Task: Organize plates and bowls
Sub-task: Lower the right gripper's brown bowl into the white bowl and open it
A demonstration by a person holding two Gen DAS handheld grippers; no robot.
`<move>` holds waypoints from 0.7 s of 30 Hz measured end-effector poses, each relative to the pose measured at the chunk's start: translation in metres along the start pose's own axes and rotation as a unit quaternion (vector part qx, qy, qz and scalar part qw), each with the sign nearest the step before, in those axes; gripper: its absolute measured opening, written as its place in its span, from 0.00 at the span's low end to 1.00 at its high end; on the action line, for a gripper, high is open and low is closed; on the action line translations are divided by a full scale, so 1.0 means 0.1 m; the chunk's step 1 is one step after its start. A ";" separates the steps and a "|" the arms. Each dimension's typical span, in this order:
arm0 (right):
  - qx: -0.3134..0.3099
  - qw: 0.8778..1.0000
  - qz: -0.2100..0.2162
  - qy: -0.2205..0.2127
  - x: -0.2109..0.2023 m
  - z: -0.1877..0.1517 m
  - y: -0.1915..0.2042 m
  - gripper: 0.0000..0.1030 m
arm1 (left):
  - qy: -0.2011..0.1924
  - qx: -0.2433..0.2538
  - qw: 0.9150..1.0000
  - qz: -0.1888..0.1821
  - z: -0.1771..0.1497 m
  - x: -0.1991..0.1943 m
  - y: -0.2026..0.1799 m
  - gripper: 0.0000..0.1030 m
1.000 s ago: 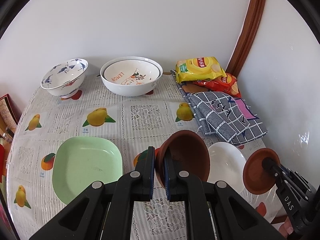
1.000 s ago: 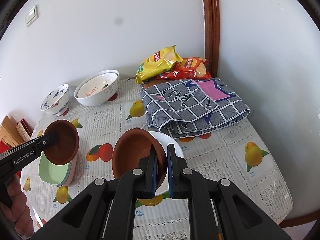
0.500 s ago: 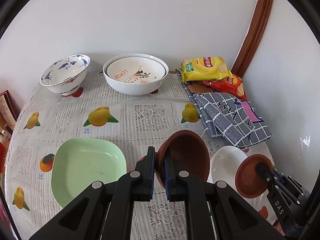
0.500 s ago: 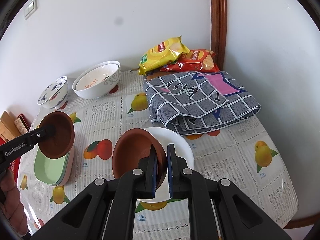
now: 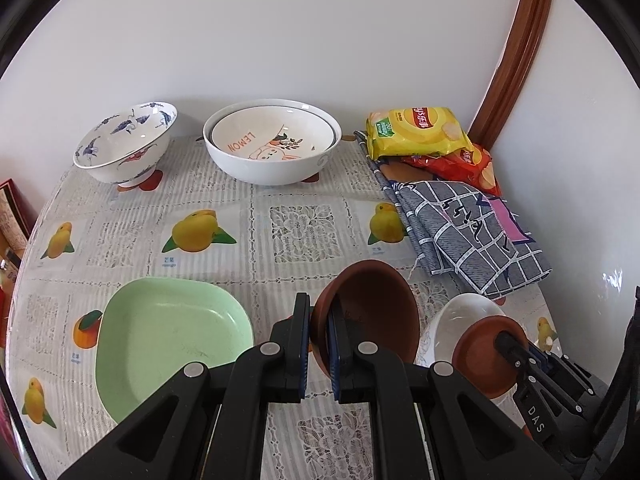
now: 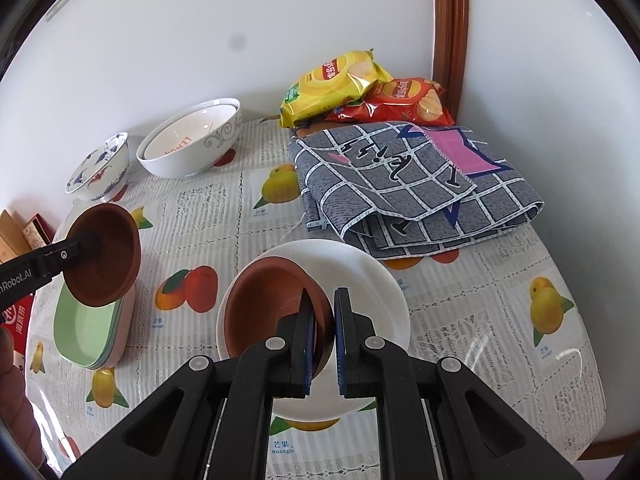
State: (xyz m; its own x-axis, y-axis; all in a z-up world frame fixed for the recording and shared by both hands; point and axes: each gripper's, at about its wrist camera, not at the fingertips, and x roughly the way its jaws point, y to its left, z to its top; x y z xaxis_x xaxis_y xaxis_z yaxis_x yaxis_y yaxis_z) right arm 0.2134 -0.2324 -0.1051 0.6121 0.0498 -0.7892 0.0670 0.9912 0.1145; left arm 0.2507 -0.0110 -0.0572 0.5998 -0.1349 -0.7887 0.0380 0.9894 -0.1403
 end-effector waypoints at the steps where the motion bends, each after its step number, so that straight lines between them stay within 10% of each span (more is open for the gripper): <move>1: -0.001 1.000 0.000 0.002 0.02 0.00 0.00 0.09 | 0.000 0.000 1.000 0.000 0.00 0.01 0.00 0.08; 21: -0.012 1.000 -0.004 0.026 0.26 -0.05 0.06 0.09 | 0.006 0.000 1.000 0.002 0.02 0.10 0.00 0.08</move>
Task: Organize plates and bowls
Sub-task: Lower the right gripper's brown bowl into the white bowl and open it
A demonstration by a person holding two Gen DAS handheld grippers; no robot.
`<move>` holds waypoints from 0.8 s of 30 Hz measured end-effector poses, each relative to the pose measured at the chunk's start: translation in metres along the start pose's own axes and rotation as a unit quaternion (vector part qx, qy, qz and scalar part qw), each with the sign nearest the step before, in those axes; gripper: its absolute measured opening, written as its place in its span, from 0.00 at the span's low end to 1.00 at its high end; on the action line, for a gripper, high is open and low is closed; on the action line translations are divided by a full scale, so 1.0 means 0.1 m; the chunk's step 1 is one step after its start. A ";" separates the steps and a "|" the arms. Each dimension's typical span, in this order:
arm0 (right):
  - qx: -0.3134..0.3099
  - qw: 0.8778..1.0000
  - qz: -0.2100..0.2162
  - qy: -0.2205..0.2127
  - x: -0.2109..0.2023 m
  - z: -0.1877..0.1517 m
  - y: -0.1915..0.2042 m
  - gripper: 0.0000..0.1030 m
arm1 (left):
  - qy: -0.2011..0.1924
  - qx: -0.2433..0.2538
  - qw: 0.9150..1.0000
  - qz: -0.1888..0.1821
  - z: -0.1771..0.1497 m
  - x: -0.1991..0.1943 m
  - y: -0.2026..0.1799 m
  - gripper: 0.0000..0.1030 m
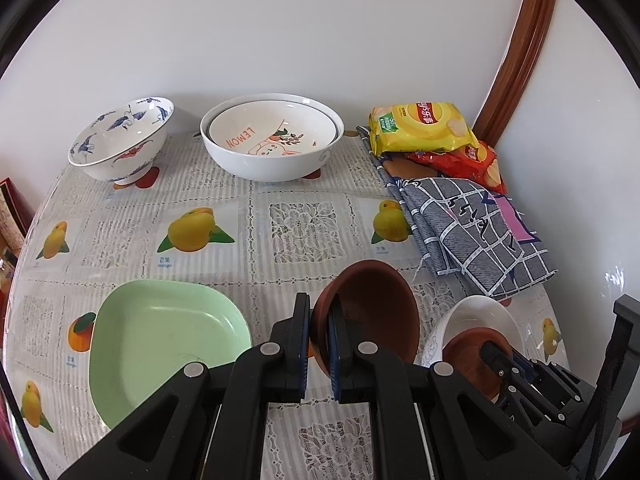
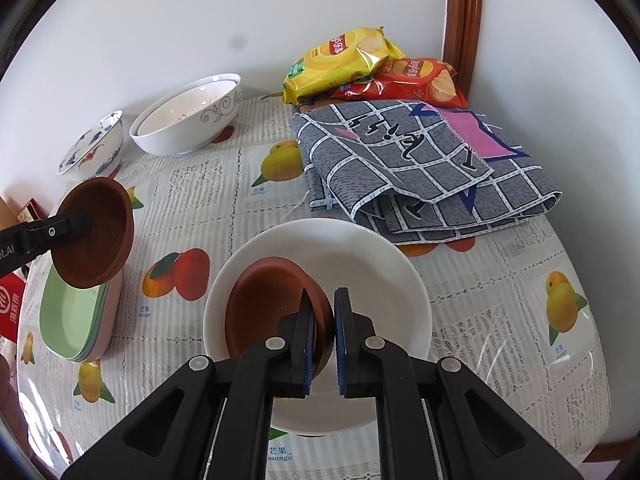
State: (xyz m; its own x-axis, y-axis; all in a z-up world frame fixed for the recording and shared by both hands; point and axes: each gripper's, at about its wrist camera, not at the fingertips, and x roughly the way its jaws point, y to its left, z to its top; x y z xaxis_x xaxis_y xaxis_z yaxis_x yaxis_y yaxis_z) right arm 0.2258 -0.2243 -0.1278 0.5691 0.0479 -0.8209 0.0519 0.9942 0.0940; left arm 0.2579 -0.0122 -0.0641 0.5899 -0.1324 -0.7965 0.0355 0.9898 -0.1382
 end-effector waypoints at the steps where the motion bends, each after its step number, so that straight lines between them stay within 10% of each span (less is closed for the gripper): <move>1: -0.001 1.000 -0.001 0.001 0.01 0.00 0.00 0.09 | 0.000 0.000 1.000 0.000 0.00 0.01 0.00 0.08; 24: -0.019 0.999 -0.036 0.023 0.23 -0.09 -0.07 0.09 | 0.010 0.001 1.000 0.007 -0.01 0.15 -0.02 0.08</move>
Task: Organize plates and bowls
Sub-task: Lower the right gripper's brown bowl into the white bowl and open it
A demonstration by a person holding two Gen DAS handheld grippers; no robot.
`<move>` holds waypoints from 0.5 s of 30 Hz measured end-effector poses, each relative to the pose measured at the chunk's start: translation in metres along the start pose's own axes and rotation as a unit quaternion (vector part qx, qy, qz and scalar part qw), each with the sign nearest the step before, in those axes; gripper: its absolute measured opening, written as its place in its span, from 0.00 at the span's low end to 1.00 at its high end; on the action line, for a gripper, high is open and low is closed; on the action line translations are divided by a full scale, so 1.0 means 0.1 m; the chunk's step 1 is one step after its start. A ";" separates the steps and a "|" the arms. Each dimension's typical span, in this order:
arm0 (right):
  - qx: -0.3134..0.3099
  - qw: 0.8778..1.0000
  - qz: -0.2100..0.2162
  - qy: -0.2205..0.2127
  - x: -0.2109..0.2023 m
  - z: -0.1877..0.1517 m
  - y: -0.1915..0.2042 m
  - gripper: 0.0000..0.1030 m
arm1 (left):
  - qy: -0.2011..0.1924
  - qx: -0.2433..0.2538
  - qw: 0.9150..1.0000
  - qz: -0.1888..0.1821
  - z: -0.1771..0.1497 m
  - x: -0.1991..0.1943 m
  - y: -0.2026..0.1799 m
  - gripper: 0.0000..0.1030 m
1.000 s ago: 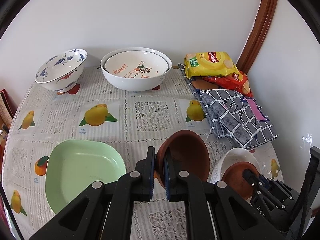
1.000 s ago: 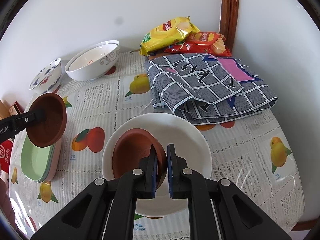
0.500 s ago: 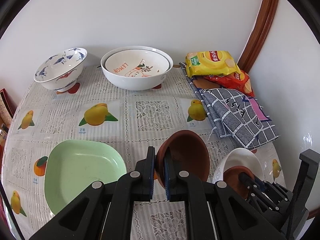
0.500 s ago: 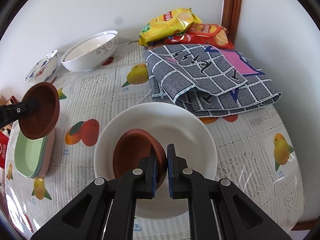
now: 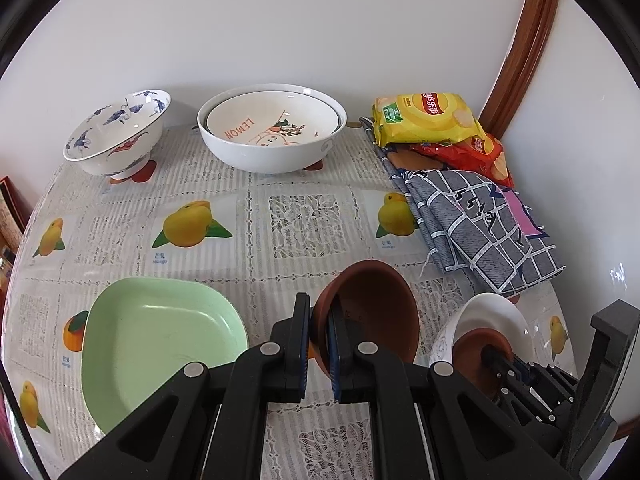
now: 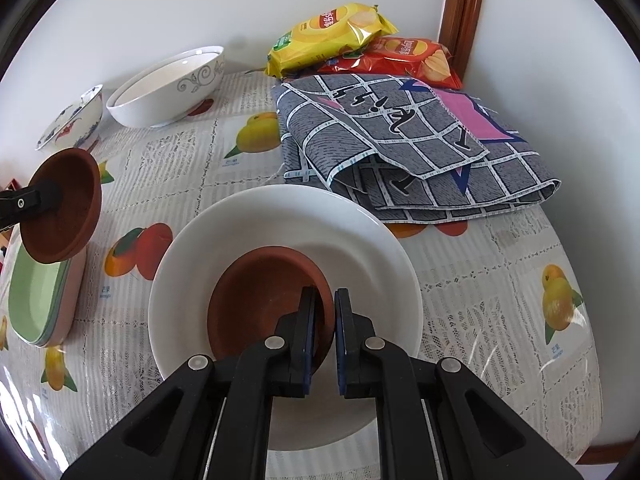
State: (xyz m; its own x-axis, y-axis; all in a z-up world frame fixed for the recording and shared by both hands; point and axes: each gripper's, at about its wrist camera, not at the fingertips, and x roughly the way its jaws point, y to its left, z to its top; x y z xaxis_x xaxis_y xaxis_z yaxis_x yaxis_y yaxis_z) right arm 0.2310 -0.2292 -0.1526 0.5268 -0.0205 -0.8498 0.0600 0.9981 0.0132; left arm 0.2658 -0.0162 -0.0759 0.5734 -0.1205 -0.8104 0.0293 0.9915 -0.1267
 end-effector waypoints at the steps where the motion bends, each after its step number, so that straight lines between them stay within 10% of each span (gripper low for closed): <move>1: -0.004 1.000 -0.004 0.000 0.00 0.00 0.01 0.09 | 0.000 0.000 1.000 0.000 0.00 0.00 -0.01 0.08; 15: -0.048 0.998 -0.031 0.000 0.15 0.07 0.14 0.20 | 0.001 0.005 1.000 -0.006 0.02 0.03 -0.12 0.08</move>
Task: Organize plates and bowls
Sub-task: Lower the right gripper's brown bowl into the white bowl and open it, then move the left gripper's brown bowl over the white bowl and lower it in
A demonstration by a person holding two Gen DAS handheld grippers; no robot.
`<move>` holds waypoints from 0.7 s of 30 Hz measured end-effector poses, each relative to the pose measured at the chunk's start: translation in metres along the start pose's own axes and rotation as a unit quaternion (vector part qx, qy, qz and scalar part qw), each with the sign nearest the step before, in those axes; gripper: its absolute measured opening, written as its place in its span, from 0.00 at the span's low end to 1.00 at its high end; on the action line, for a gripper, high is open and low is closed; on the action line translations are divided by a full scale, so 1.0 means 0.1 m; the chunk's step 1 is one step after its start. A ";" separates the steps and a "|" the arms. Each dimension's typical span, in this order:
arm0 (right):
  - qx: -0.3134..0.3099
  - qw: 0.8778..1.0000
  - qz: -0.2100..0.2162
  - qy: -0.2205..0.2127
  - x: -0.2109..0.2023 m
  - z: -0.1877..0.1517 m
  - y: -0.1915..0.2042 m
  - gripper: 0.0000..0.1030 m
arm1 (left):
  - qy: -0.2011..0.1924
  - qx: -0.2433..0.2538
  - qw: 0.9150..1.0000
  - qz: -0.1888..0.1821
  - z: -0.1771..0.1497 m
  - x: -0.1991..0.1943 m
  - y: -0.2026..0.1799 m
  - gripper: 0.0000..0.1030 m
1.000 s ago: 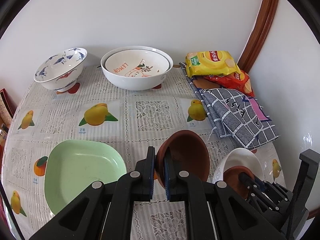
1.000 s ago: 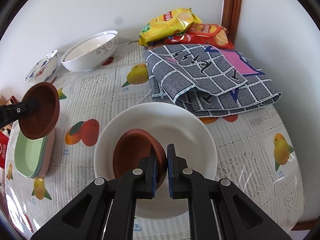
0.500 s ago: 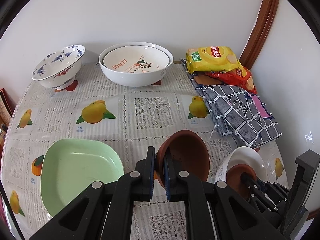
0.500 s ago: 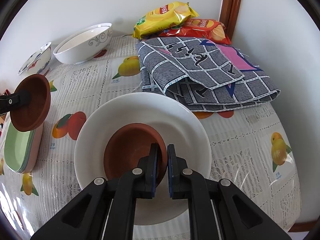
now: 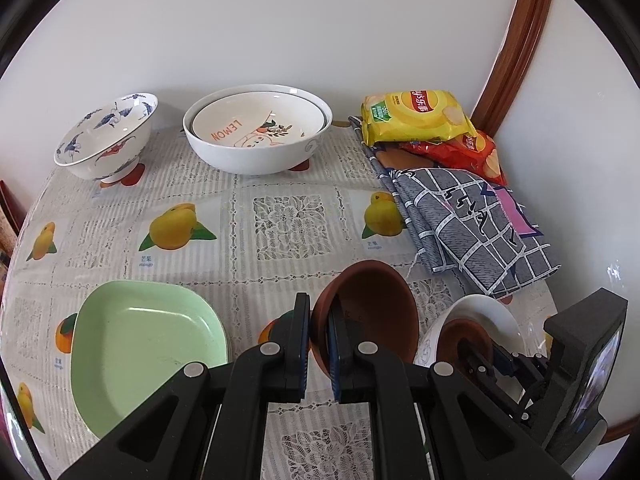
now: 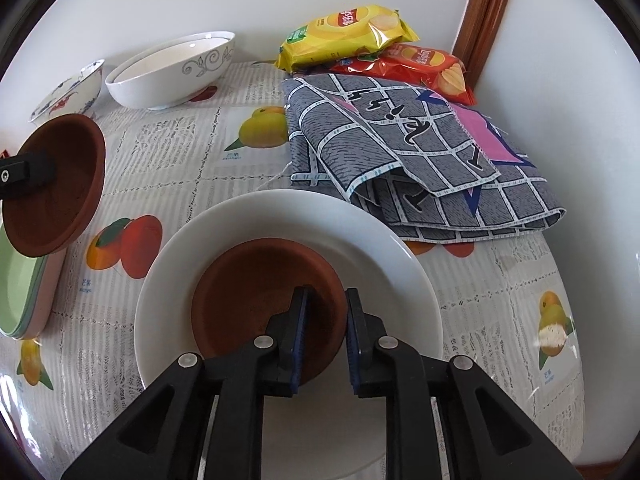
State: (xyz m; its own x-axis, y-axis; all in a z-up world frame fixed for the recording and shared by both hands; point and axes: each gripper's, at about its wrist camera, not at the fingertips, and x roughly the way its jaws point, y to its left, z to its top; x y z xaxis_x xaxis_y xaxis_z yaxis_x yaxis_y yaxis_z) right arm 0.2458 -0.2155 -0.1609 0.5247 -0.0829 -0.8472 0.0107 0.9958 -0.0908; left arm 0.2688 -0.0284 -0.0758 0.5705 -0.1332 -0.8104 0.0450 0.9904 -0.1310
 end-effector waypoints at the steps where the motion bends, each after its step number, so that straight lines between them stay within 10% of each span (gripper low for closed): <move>1: -0.006 1.000 -0.004 -0.001 0.01 0.01 0.01 0.20 | 0.000 0.000 1.000 0.000 0.00 0.00 0.00 0.08; 21: -0.034 0.999 0.008 -0.003 0.02 0.04 -0.01 0.36 | 0.000 -0.009 1.000 0.002 -0.01 -0.02 0.10 0.08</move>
State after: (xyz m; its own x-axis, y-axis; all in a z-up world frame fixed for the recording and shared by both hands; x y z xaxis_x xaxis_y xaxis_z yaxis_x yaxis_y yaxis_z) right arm 0.2500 -0.2169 -0.1604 0.5293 -0.0668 -0.8458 -0.0548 0.9921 -0.1127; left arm 0.2671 -0.0182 -0.0764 0.5700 -0.1289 -0.8115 0.0284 0.9901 -0.1373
